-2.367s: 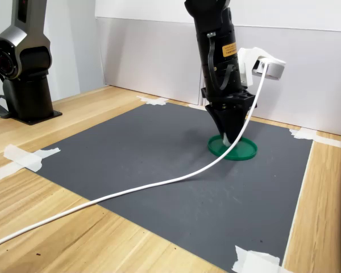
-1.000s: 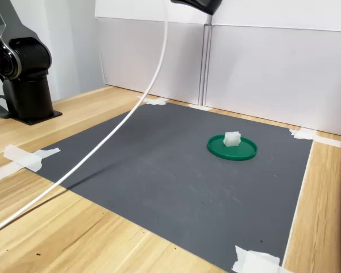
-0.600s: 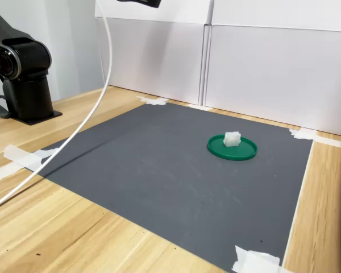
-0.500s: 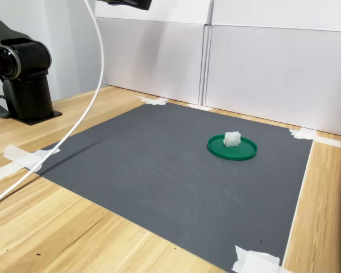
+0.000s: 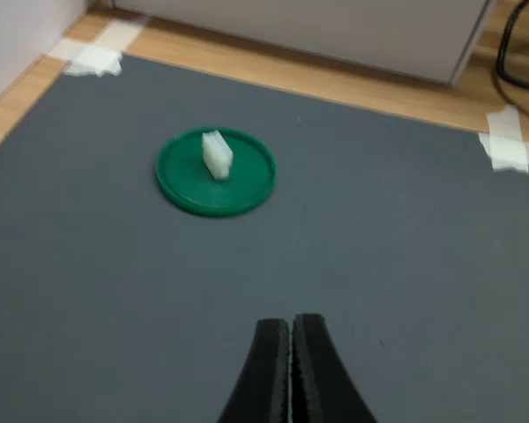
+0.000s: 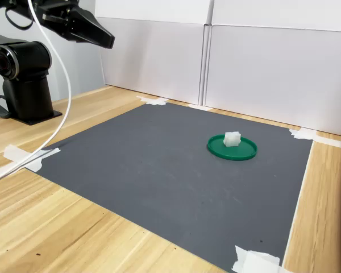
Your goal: Grasp a white terminal and put it in the green lid.
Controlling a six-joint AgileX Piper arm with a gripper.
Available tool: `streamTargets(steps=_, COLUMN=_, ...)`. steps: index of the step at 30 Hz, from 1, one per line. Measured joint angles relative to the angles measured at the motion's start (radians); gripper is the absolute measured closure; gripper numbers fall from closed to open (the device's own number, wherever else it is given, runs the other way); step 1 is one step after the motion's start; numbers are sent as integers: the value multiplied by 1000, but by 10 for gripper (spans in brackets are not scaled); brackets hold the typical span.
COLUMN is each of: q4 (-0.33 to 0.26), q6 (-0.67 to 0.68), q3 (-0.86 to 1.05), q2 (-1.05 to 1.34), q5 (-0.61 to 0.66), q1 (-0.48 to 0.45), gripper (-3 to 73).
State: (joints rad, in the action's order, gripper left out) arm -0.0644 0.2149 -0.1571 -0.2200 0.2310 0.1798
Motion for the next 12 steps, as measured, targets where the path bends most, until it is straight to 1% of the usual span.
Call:
streamTargets(steps=8, q4=-1, q6=0, q3=51, q2=84, q5=14, q1=-97, gripper=710)
streamTargets(steps=12, q4=-1, q6=0, q3=68, q2=109, q5=20, q1=-121, gripper=710)
